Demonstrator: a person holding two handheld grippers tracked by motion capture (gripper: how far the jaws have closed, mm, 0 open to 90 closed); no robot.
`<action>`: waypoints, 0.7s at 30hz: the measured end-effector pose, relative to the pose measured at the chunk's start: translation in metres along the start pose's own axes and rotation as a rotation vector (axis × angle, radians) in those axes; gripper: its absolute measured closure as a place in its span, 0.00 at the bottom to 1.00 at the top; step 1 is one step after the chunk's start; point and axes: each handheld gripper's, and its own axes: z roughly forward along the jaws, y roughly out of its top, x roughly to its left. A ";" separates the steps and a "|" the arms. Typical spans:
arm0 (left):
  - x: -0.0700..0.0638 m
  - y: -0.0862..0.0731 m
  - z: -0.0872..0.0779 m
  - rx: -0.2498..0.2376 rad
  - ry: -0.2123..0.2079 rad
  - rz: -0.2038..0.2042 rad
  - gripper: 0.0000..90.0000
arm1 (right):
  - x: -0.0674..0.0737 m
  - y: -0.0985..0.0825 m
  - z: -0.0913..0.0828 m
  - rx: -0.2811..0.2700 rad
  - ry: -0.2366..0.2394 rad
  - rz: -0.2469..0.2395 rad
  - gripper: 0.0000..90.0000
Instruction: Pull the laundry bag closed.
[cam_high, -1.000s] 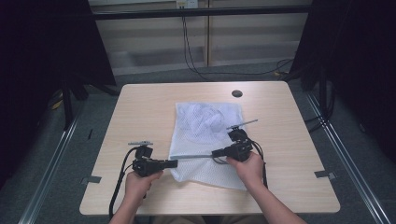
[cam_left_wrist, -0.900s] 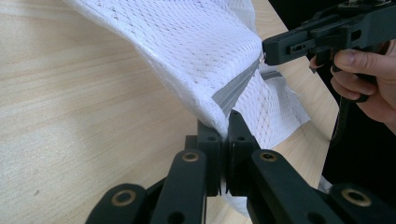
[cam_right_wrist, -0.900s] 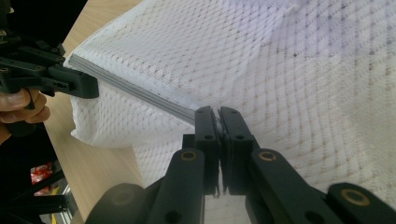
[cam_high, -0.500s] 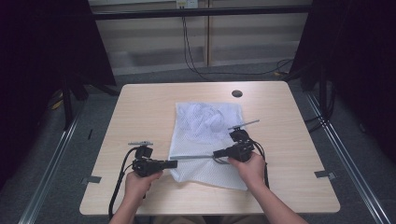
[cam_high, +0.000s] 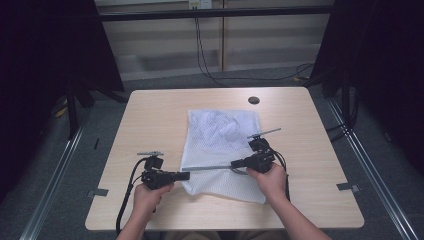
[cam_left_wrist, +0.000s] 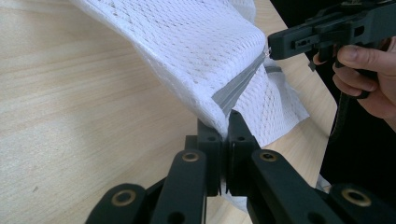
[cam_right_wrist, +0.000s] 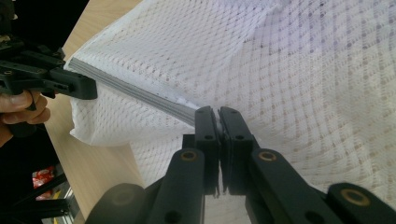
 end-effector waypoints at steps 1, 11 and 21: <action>0.000 0.000 -0.001 0.000 0.000 0.000 0.97 | -0.001 0.000 0.000 -0.002 0.002 -0.003 0.96; 0.001 0.000 -0.002 -0.002 -0.003 -0.002 0.97 | -0.004 -0.002 -0.005 -0.011 0.003 0.000 0.96; 0.001 0.000 0.001 0.004 -0.010 -0.007 0.97 | -0.007 -0.003 -0.008 -0.008 -0.001 0.010 0.96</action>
